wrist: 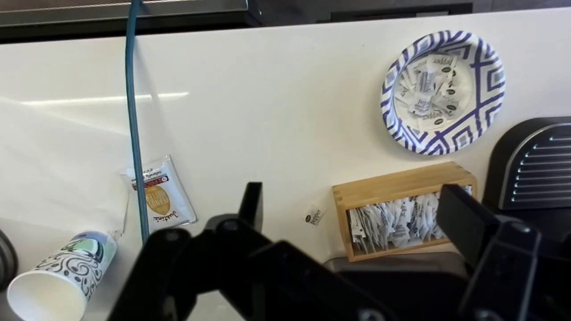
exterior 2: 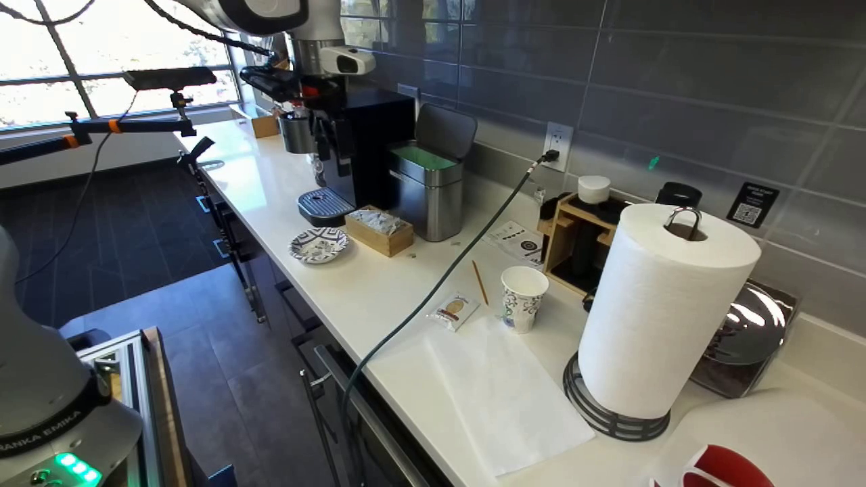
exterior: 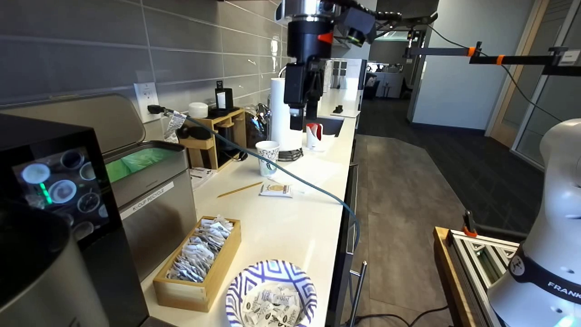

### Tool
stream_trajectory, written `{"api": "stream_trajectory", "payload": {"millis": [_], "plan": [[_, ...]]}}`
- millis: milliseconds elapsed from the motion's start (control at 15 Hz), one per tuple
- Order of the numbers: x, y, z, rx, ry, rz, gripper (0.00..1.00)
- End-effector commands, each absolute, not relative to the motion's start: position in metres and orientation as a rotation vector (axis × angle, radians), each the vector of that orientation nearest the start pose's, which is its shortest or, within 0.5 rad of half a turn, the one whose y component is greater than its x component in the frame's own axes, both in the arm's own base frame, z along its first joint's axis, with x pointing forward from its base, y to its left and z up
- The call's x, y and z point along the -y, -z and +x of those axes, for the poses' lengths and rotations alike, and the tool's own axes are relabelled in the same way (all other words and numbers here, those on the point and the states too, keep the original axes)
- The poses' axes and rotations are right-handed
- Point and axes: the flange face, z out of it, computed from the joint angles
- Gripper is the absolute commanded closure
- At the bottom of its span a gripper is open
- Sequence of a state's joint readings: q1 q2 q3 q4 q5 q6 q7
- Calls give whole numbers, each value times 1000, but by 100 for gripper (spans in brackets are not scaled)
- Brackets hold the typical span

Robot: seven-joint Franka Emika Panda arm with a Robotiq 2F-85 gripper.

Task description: Move the wooden box to the right

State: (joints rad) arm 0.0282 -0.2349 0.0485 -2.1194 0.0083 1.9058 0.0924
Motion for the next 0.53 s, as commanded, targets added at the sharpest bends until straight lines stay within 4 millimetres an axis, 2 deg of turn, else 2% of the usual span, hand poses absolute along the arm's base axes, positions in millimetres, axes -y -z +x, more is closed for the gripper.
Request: {"api": "stream_trajectory", "payload": {"millis": [0,267,400,467], "plan": [[-39,-510,492,-30,19,-3144,0],[-39,-513,491,-30,30,-3143,0],[-30,-495,504,-58,111,-3147,0],[-28,-480,513,-47,183,-3123,0]]}}
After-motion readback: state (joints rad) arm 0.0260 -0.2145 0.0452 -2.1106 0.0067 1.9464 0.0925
